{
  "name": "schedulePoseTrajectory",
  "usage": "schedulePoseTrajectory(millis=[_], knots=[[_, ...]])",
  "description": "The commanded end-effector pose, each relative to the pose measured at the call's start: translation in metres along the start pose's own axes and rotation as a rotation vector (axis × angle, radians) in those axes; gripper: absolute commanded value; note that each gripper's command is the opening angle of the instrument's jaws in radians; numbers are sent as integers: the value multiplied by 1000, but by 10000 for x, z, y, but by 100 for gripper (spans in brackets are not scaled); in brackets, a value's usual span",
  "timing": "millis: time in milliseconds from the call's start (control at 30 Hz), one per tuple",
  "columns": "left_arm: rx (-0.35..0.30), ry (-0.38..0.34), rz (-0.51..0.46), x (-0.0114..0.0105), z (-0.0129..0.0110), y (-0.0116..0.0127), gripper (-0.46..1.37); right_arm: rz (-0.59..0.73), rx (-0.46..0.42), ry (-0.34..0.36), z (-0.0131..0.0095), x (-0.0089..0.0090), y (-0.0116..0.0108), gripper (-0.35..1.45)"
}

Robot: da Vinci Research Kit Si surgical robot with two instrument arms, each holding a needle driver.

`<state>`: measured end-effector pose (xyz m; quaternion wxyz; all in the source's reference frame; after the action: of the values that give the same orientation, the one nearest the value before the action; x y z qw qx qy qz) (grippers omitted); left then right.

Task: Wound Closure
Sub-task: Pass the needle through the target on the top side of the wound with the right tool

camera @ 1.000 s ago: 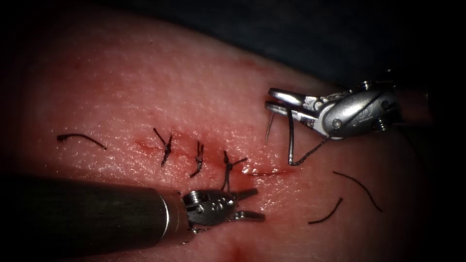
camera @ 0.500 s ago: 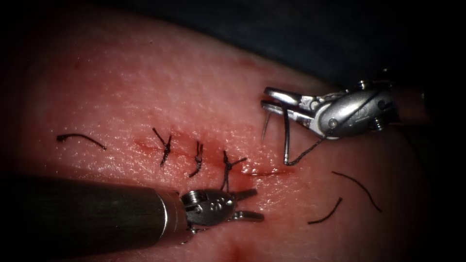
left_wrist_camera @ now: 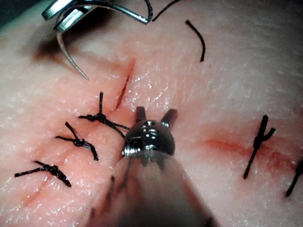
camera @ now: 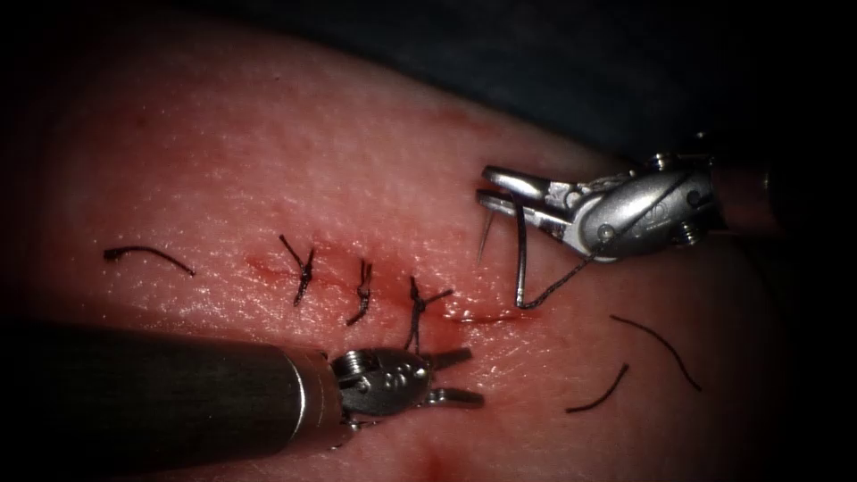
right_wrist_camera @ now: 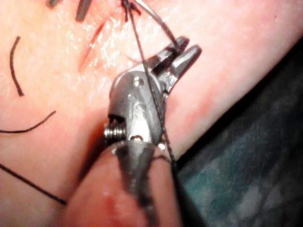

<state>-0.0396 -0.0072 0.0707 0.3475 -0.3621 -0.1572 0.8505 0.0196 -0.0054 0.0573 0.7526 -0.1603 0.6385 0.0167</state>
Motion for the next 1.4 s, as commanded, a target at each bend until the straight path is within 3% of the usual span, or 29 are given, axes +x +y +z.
schedulePoseTrajectory(millis=[33, 433, 767, 1067, 1400], knots=[[-5, 0, 0, 0, 0, 0, 26, -1, -7, -2, 0, -1, -1, -35], [-7, 5, -2, 2, -4, -1, 29, -17, 5, -16, -2, -10, -18, -35], [-10, 7, -4, 4, -7, 0, 31, -60, 15, -42, 0, -39, -61, -35], [-13, 7, -3, 4, -9, -1, 36, -61, 55, -91, -11, -49, -99, -35], [-13, 7, -4, 4, -9, -1, 37, -19, 77, -116, -11, -55, -113, -35]])
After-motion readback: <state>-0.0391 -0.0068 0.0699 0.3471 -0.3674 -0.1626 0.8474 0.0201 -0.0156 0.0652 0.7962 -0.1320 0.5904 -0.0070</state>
